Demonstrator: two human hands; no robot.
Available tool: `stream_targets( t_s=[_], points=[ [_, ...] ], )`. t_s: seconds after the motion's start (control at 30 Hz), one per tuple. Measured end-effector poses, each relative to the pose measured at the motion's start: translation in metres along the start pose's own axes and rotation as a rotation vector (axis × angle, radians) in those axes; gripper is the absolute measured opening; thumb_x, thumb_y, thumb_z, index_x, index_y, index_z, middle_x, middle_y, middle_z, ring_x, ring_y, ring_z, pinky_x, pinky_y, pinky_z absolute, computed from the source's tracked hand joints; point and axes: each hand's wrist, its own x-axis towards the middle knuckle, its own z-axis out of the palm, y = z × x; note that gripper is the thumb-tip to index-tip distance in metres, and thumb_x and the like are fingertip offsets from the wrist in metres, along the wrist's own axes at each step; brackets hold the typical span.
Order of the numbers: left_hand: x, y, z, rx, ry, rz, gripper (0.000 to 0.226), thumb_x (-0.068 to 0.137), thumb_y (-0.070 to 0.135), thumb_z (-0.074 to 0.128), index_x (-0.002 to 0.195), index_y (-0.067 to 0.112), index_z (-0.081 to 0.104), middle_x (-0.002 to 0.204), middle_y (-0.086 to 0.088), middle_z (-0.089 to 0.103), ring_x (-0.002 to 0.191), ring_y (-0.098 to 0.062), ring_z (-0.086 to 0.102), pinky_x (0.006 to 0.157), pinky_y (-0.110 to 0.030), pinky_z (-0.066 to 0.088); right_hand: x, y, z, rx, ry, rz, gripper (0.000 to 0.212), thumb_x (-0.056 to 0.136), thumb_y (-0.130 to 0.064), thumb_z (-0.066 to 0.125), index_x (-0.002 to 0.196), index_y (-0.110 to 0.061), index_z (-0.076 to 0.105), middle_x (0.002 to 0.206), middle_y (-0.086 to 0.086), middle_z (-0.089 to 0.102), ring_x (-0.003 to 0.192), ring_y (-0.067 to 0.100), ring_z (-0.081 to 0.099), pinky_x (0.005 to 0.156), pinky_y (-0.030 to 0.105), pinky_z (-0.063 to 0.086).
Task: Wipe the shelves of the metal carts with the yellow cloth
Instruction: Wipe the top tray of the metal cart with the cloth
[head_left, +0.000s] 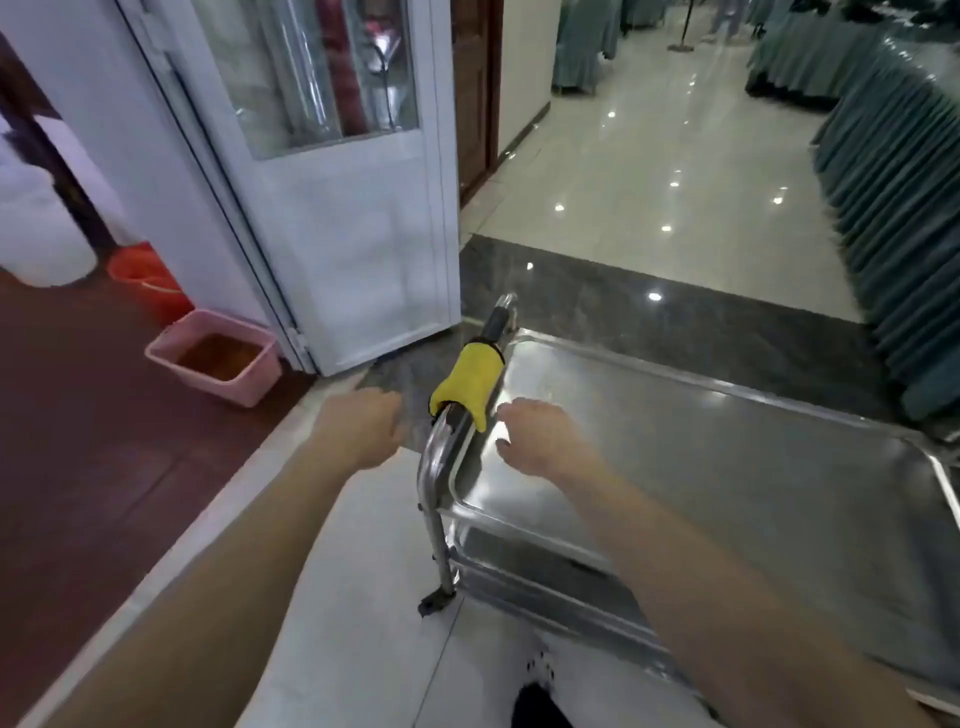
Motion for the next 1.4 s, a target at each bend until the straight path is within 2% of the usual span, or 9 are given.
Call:
stream_targets(
  t_s=[0.2,0.37,0.5,0.73,0.97,1.13,1.27,1.33,1.4],
  points=[
    [0.04,0.007,0.027,-0.054,-0.076,-0.11,0.038,0.102,0.046,0.051,0.133,0.026,0.061,0.133,-0.001,0.067,0.122,-0.028,0.065,0.097,-0.043,0.054,0.079,-0.011,0.025,0.004,0.025,-0.011,0.02,0.095,-0.025,0.065,0.112,-0.015,0.065,0.104,0.008,0.072,0.096,0.034,0.072,0.072,0.037,0.046],
    [0.078,0.035,0.036,-0.183,0.009,-0.103,0.048,0.096,0.057,0.061,0.135,0.03,0.059,0.128,0.003,0.066,0.121,-0.024,0.063,0.089,-0.043,0.057,0.101,0.013,0.041,0.133,0.114,-0.115,0.006,0.09,-0.015,0.066,0.093,-0.01,0.069,0.089,0.013,0.073,0.082,0.04,0.07,0.073,0.042,0.049],
    [0.111,0.062,0.04,-0.12,0.062,-0.01,0.05,0.081,0.053,0.069,0.12,0.022,0.059,0.109,-0.001,0.062,0.1,-0.028,0.063,0.075,-0.042,0.054,0.097,0.047,0.033,0.355,0.249,-0.186,0.017,0.075,-0.023,0.074,0.071,-0.013,0.062,0.071,0.008,0.061,0.072,0.034,0.06,0.074,0.042,0.047],
    [0.194,0.116,-0.009,-0.134,0.235,0.227,0.016,0.096,0.03,0.064,0.11,0.024,0.065,0.101,0.003,0.069,0.087,-0.026,0.07,0.064,-0.039,0.054,0.098,0.148,-0.023,0.558,0.306,-0.013,0.012,0.091,-0.022,0.062,0.094,-0.012,0.056,0.102,0.008,0.058,0.082,0.031,0.054,0.071,0.037,0.036],
    [0.3,0.157,-0.051,-0.045,0.391,0.417,0.014,0.092,0.019,0.069,0.104,0.024,0.069,0.089,0.003,0.063,0.083,-0.025,0.067,0.057,-0.034,0.046,0.135,0.243,-0.044,0.489,0.297,0.171,0.012,0.103,-0.013,0.05,0.115,-0.017,0.049,0.085,0.017,0.069,0.076,0.043,0.062,0.064,0.049,0.045],
    [0.301,0.155,-0.012,-0.06,0.367,0.552,0.021,0.089,0.025,0.078,0.108,0.021,0.072,0.096,-0.002,0.068,0.088,-0.028,0.068,0.07,-0.042,0.053,0.111,0.241,0.011,0.421,0.247,0.146,0.061,0.09,0.0,0.059,0.147,-0.022,0.056,0.117,0.013,0.072,0.1,0.04,0.067,0.084,0.05,0.056],
    [0.279,0.125,0.047,-0.118,0.271,0.638,0.03,0.097,0.05,0.068,0.104,0.021,0.073,0.1,0.0,0.069,0.094,-0.026,0.068,0.082,-0.043,0.055,0.085,0.215,0.087,0.277,-0.045,0.154,0.035,0.097,-0.025,0.054,0.126,-0.016,0.071,0.125,0.01,0.069,0.117,0.037,0.064,0.1,0.045,0.051],
    [0.275,0.107,0.061,-0.148,0.34,0.566,0.031,0.102,0.043,0.057,0.108,0.017,0.073,0.112,-0.004,0.069,0.107,-0.03,0.067,0.095,-0.046,0.052,0.084,0.198,0.117,0.271,-0.007,0.231,0.041,0.099,-0.041,0.047,0.112,-0.013,0.074,0.117,0.01,0.068,0.114,0.036,0.064,0.099,0.045,0.052],
    [0.273,0.093,0.067,-0.169,0.364,0.449,0.035,0.105,0.038,0.053,0.126,0.015,0.068,0.135,-0.01,0.063,0.129,-0.035,0.059,0.109,-0.05,0.046,0.098,0.179,0.136,0.275,0.087,0.313,0.044,0.1,-0.048,0.05,0.118,-0.015,0.072,0.126,0.01,0.066,0.123,0.035,0.061,0.104,0.047,0.05]
  ],
)
